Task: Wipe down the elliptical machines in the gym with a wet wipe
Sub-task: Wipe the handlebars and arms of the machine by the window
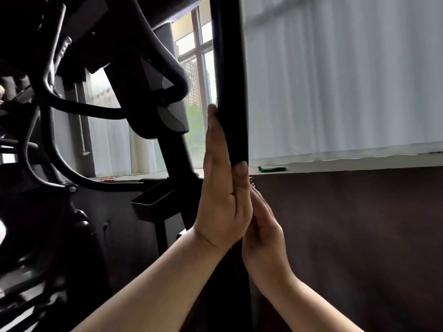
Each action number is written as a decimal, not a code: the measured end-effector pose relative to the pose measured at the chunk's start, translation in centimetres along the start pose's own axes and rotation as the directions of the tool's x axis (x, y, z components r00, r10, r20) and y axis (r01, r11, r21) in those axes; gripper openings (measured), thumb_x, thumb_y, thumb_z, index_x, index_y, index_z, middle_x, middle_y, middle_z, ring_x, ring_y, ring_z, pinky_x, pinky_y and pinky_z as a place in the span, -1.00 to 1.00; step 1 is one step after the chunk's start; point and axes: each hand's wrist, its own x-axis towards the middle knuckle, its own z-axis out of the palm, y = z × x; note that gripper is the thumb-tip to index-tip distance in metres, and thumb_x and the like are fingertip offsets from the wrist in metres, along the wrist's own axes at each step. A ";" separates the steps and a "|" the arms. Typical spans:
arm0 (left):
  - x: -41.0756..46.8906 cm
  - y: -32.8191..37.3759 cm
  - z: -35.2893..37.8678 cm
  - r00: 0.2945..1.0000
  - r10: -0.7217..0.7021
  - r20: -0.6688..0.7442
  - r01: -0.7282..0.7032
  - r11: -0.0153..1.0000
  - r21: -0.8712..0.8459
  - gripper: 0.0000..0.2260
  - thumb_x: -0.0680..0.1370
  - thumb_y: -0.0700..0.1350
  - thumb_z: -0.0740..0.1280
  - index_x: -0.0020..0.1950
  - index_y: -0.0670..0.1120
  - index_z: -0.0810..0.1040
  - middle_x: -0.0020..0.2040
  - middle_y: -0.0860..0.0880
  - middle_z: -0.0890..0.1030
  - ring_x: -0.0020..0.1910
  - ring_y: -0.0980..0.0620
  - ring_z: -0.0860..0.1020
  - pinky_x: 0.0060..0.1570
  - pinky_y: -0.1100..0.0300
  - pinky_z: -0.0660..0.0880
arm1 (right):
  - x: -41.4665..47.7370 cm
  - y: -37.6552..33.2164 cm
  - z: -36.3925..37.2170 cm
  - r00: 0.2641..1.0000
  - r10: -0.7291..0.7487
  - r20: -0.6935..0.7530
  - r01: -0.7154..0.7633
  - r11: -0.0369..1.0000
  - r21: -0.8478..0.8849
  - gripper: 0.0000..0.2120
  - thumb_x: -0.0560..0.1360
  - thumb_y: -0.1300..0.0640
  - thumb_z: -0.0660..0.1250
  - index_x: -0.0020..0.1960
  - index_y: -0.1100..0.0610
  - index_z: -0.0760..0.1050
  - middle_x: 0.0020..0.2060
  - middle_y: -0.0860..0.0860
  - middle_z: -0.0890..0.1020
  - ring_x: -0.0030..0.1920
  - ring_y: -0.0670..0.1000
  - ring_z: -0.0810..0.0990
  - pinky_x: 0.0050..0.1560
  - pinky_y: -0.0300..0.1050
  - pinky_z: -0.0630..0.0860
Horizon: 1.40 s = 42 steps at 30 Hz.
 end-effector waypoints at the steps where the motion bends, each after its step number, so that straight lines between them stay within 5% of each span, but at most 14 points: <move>1: -0.1 -0.1 0.0 1.000 -0.006 0.004 0.006 1.000 0.000 -0.47 0.66 -0.32 0.06 0.56 -0.26 -0.14 0.60 -0.31 0.01 0.64 0.07 -0.05 0.58 0.19 -0.05 | 0.1 -0.6 0.1 1.000 -0.004 0.005 0.004 1.000 0.014 -0.55 0.65 0.23 0.20 0.53 0.11 0.37 0.46 0.01 0.46 0.51 0.06 0.37 0.48 0.25 0.33; 4: -0.6 -0.1 -0.3 0.999 -0.030 0.030 0.031 0.999 -0.012 -0.45 0.67 -0.33 0.08 0.54 -0.25 -0.17 0.60 -0.24 0.01 0.62 0.18 -0.05 0.57 0.23 -0.04 | 0.4 -2.0 0.5 0.998 -0.050 0.030 0.047 0.994 0.095 -0.49 0.58 0.10 0.22 0.53 0.14 0.36 0.44 0.04 0.48 0.48 0.07 0.41 0.45 0.13 0.37; 7: -1.1 -0.4 -0.7 0.997 -0.045 0.066 0.048 0.998 -0.044 -0.46 0.66 -0.36 0.07 0.54 -0.26 -0.18 0.59 -0.19 0.00 0.61 0.26 -0.05 0.56 0.27 -0.03 | 0.5 0.3 0.5 0.996 -0.092 0.019 0.094 0.992 -0.088 -0.56 0.66 0.31 0.17 0.53 0.15 0.35 0.46 0.04 0.47 0.50 0.04 0.38 0.46 0.15 0.37; 10: -1.5 -0.7 -1.0 0.995 -0.036 0.091 0.040 0.998 -0.045 -0.46 0.66 -0.41 0.06 0.53 -0.28 -0.18 0.63 -0.16 0.02 0.60 0.29 -0.06 0.55 0.30 -0.03 | 1.0 2.0 0.5 0.999 0.043 0.007 -0.042 0.994 -0.101 -0.57 0.69 0.29 0.19 0.53 0.04 0.39 0.45 -0.06 0.48 0.51 -0.05 0.37 0.50 0.13 0.34; 14: -1.7 -1.1 -1.0 0.991 -0.012 0.136 0.013 1.000 -0.007 -0.43 0.64 -0.41 0.08 0.51 -0.29 -0.23 0.56 0.11 -0.04 0.58 0.35 -0.12 0.54 0.35 -0.07 | 0.7 0.9 1.0 1.000 -0.006 -0.019 0.006 1.000 0.012 -0.56 0.68 0.30 0.18 0.54 0.09 0.36 0.46 0.01 0.46 0.52 0.01 0.36 0.50 0.15 0.33; 17: -1.9 -1.4 -0.8 0.990 0.003 0.143 -0.011 0.999 0.050 -0.42 0.67 -0.36 0.10 0.52 -0.30 -0.25 0.57 0.09 -0.07 0.60 0.28 -0.18 0.56 0.29 -0.10 | 0.5 1.5 1.0 0.999 -0.021 -0.034 0.021 1.000 0.007 -0.52 0.65 0.39 0.21 0.54 0.12 0.35 0.47 0.03 0.45 0.52 0.04 0.36 0.49 0.19 0.33; 21: -1.8 -1.6 -0.9 0.986 0.097 0.136 -0.129 0.961 0.247 -0.44 0.68 -0.29 0.07 0.59 -0.30 -0.17 0.60 -0.26 -0.14 0.62 0.07 -0.21 0.60 0.10 -0.11 | 0.5 1.8 0.8 0.999 -0.010 -0.047 0.011 1.000 0.029 -0.53 0.65 0.39 0.22 0.52 0.13 0.38 0.45 0.01 0.48 0.50 0.02 0.39 0.47 0.20 0.37; 26: -1.5 -2.3 -1.7 0.925 0.276 0.260 -0.358 0.860 0.364 -0.58 0.75 -0.20 0.02 0.62 -0.19 0.06 0.63 0.19 -0.24 0.63 0.02 -0.24 0.60 -0.01 -0.09 | 0.3 1.5 1.1 0.999 -0.034 -0.036 0.037 0.996 0.079 -0.54 0.68 0.37 0.17 0.53 0.10 0.37 0.48 -0.04 0.44 0.52 0.00 0.35 0.46 0.18 0.37; 32: -1.4 -3.0 -1.5 0.921 0.283 0.267 -0.367 0.860 0.353 -0.43 0.74 -0.20 0.01 0.65 -0.03 -0.23 0.64 0.14 -0.29 0.62 -0.03 -0.28 0.61 -0.04 -0.14 | 1.1 1.9 1.4 0.998 0.051 -0.048 -0.046 0.993 0.111 -0.58 0.65 0.27 0.16 0.49 0.07 0.44 0.46 -0.05 0.47 0.52 -0.02 0.36 0.49 0.18 0.34; 36: -1.4 -3.2 -1.1 0.921 0.308 0.239 -0.379 0.850 0.366 -0.44 0.74 -0.19 0.02 0.65 -0.04 -0.23 0.64 0.13 -0.28 0.62 -0.04 -0.29 0.60 -0.05 -0.15 | 0.5 1.8 1.6 0.997 -0.027 -0.069 0.033 0.996 0.086 -0.56 0.65 0.40 0.19 0.49 0.13 0.42 0.45 -0.03 0.48 0.51 0.00 0.37 0.49 0.15 0.35; 40: -1.5 -3.3 -0.9 0.918 0.315 0.239 -0.388 0.835 0.389 -0.41 0.73 -0.17 0.05 0.65 -0.06 -0.24 0.63 0.11 -0.30 0.62 -0.06 -0.29 0.60 -0.08 -0.15 | 1.3 3.9 1.8 0.993 0.104 -0.053 -0.100 0.992 0.074 -0.57 0.67 0.20 0.15 0.52 0.04 0.40 0.50 -0.09 0.41 0.55 -0.06 0.30 0.51 0.18 0.30; 42: -1.7 -3.4 -0.8 0.920 0.319 0.228 -0.388 0.828 0.404 -0.38 0.72 -0.15 0.08 0.64 -0.07 -0.26 0.63 0.10 -0.31 0.62 -0.07 -0.29 0.60 -0.09 -0.14 | 1.1 3.4 1.7 0.995 0.067 -0.078 -0.063 0.996 0.060 -0.57 0.66 0.29 0.18 0.50 0.09 0.42 0.48 -0.04 0.44 0.53 -0.05 0.33 0.51 0.11 0.33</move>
